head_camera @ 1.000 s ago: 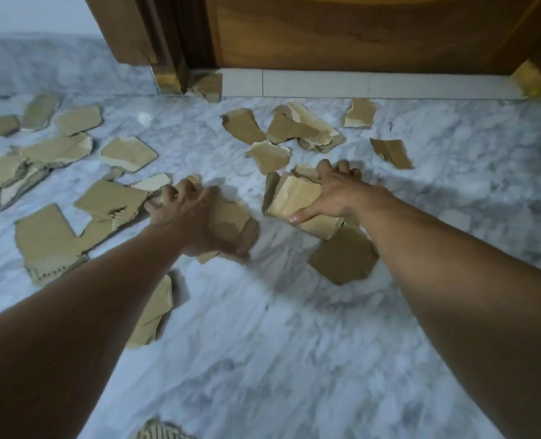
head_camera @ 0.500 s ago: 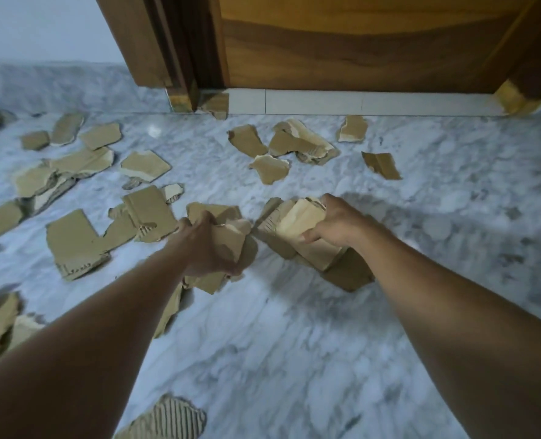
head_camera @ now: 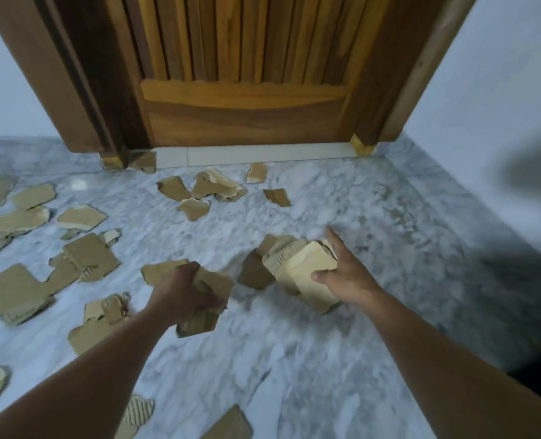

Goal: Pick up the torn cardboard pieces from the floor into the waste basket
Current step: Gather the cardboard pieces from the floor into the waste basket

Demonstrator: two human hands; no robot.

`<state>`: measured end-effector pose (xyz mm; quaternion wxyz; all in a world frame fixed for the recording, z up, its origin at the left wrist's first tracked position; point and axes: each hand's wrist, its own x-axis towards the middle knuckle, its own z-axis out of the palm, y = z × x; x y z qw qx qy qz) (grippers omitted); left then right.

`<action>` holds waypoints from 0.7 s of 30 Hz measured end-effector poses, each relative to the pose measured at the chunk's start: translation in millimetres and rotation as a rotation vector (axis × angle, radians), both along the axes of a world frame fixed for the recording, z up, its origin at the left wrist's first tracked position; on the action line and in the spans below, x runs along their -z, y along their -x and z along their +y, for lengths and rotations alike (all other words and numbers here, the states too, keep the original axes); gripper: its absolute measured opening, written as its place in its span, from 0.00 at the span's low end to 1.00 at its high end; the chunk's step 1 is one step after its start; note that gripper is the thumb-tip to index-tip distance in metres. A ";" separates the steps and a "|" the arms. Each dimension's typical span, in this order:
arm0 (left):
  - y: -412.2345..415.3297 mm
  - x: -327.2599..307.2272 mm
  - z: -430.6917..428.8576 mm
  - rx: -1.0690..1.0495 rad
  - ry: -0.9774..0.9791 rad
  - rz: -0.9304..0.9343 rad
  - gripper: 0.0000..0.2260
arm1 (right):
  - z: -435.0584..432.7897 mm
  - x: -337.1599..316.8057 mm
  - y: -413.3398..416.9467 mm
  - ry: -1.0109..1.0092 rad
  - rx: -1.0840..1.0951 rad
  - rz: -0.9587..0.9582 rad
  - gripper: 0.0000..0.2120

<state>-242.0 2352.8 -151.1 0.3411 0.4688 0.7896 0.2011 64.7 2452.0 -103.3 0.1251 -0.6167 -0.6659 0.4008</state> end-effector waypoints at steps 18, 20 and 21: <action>-412.8 -253.0 18.3 0.615 -0.452 -0.850 0.27 | -189.1 -218.1 -342.8 -0.442 0.704 -0.072 0.36; -458.6 -255.2 7.3 0.648 -0.427 -0.828 0.28 | -207.1 -213.6 -376.2 -0.419 0.808 -0.076 0.37; -480.0 -251.9 2.5 0.676 -0.444 -0.752 0.29 | -216.1 -208.0 -389.7 -0.405 0.851 -0.072 0.37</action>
